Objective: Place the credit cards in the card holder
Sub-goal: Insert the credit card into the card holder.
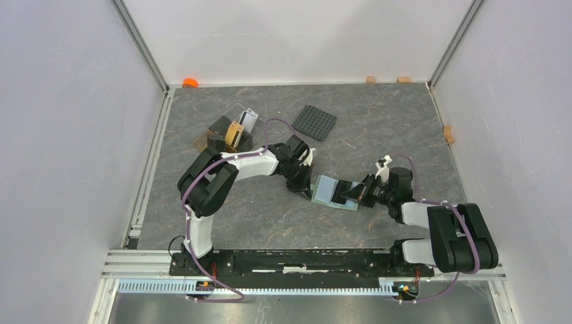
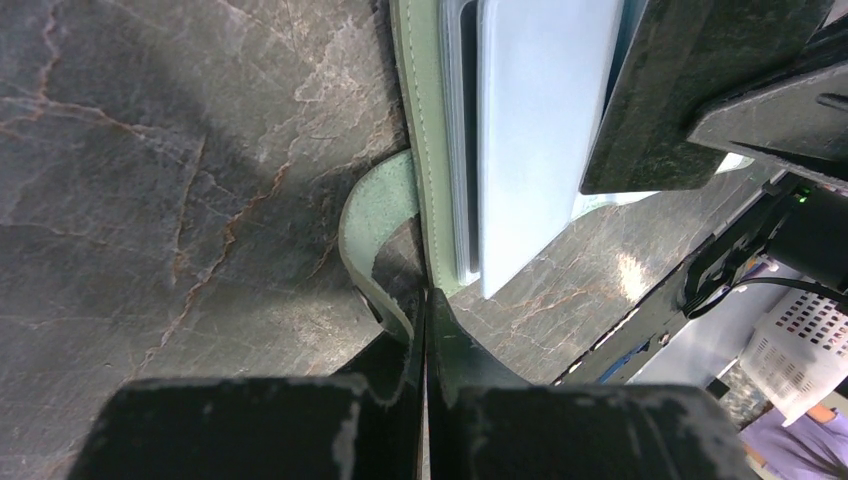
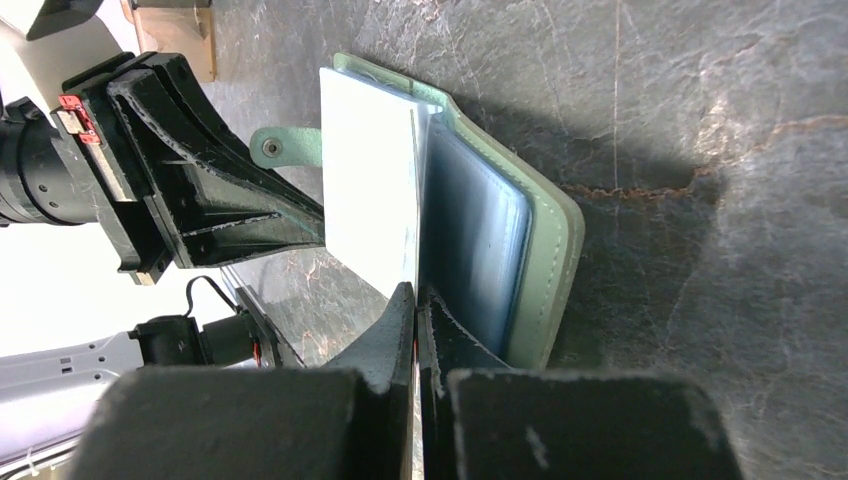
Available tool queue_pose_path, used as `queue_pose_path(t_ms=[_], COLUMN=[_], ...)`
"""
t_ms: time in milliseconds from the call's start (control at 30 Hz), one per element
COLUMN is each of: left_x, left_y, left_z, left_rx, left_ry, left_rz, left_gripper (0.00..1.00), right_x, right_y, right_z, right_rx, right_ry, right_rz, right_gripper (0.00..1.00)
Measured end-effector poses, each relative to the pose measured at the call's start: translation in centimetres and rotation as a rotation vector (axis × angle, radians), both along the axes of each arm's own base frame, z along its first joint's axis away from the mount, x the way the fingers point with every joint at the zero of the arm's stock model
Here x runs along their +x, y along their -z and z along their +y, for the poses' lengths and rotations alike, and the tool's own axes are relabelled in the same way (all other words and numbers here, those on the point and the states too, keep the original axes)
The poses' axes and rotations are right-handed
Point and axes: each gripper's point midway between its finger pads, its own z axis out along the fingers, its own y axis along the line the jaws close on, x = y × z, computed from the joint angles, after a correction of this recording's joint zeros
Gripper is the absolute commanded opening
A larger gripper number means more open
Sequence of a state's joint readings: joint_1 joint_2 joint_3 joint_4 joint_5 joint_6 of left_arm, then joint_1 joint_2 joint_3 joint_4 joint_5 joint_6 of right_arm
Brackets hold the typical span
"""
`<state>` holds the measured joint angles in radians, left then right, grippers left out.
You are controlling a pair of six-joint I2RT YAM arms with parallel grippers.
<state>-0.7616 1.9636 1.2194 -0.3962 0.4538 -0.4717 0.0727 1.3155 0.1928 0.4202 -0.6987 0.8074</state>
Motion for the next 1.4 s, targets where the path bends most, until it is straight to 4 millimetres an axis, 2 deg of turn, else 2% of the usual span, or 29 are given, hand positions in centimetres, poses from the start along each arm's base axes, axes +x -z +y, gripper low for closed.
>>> queue_pose_path(t_ms=[367, 867, 1400], left_x=[0.0, 0.0, -0.2], left_y=[0.0, 0.0, 0.0], left_z=[-0.1, -0.1, 0.1], left_rx=[-0.003, -0.001, 0.033], left_ry=[0.002, 0.003, 0.013], left_rz=[0.003, 0.003, 0.025], left_gripper=[0.02, 0.02, 0.02], right_x=[-0.1, -0.6, -0.2], right_y=[0.2, 1.2, 1.7], right_z=[1.0, 0.7, 1.3], right_rx=[0.02, 0.025, 0.038], right_ry=[-0.016, 0.04, 0.005], right_rz=[0.008, 0.041, 0.067], right_gripper=[0.0, 0.0, 0.0])
